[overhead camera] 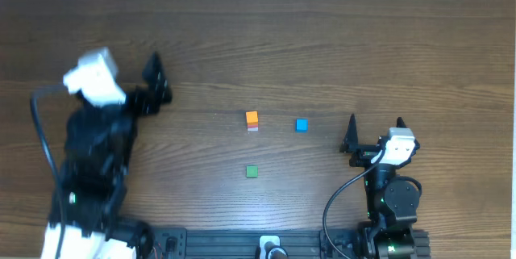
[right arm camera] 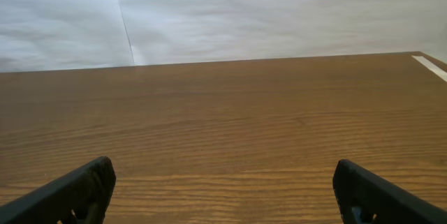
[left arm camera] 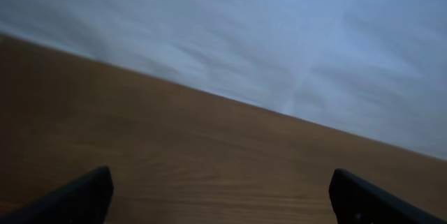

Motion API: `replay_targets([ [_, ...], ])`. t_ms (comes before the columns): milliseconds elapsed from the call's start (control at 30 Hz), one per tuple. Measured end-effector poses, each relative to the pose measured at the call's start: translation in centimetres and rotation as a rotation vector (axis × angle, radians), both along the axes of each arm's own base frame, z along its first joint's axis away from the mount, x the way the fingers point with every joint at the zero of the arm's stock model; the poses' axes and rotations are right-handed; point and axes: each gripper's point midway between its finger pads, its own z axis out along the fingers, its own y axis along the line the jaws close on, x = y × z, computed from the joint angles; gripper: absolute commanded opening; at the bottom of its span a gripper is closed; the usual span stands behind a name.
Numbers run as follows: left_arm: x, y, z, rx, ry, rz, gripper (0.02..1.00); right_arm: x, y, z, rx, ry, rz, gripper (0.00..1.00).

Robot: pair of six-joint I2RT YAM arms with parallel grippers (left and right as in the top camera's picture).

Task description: Stack Cubes

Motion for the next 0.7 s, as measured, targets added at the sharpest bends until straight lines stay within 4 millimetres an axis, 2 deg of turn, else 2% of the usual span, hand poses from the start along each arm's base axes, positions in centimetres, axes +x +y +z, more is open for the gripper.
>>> replay_targets([
  [100,-2.1,1.5,-1.5,0.063,-0.039,0.016,1.0,0.0,0.0,0.0,-0.001,0.0,0.0,0.993],
  [233,-3.9,2.5,-3.1,0.113,-0.077,0.021,1.0,0.0,0.0,0.0,0.0,0.0,0.0,0.991],
  [467,-5.2,1.9,-4.8,0.197,-0.154,-0.051,1.0,0.0,0.0,0.0,0.0,0.0,0.0,0.991],
  [700,-5.1,1.1,-7.0,0.235,-0.22,-0.091,1.0,0.0,0.0,0.0,0.0,0.0,0.0,0.991],
])
